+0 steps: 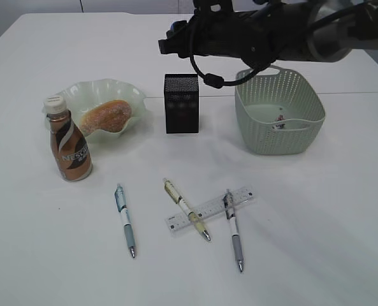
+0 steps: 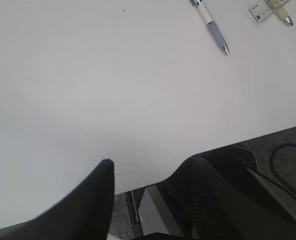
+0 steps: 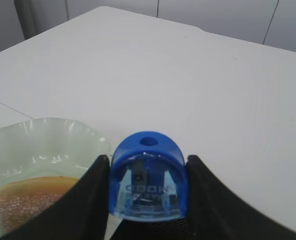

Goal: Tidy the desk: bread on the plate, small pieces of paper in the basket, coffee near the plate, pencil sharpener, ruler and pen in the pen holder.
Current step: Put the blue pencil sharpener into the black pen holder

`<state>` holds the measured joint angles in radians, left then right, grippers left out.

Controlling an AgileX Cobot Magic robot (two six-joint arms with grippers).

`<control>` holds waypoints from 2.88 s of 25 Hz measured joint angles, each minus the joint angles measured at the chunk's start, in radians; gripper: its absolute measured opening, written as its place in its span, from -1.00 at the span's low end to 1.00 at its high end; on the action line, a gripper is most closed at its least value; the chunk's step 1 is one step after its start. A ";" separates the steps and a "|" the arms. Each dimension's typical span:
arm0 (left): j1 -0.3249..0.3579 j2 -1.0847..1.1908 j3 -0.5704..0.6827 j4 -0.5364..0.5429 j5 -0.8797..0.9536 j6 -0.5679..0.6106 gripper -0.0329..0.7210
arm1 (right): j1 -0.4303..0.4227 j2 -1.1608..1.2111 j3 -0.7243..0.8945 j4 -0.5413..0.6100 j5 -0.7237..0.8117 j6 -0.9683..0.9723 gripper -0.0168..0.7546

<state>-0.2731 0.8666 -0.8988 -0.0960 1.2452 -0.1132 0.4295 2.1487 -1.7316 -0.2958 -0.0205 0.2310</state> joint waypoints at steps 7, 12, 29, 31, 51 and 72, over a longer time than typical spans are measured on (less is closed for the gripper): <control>0.000 0.000 0.000 -0.002 0.000 0.000 0.05 | -0.004 0.059 0.000 0.000 -0.021 0.000 -0.09; 0.000 0.000 0.000 -0.011 0.000 0.000 0.04 | -0.004 0.083 0.000 0.000 -0.029 0.001 -0.09; 0.000 0.000 0.000 -0.074 0.000 0.000 0.04 | -0.059 0.137 0.000 0.035 -0.105 0.001 -0.09; 0.000 0.000 0.000 -0.074 0.000 0.000 0.04 | -0.061 0.137 0.000 0.036 -0.107 0.001 -0.09; 0.000 0.000 0.000 -0.076 0.000 0.000 0.04 | -0.061 0.196 -0.007 0.078 -0.119 0.001 -0.09; 0.000 0.000 0.000 -0.076 0.000 0.000 0.04 | -0.061 0.198 -0.025 0.077 -0.119 0.001 -0.04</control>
<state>-0.2731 0.8666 -0.8988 -0.1719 1.2452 -0.1132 0.3688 2.3467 -1.7567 -0.2187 -0.1398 0.2324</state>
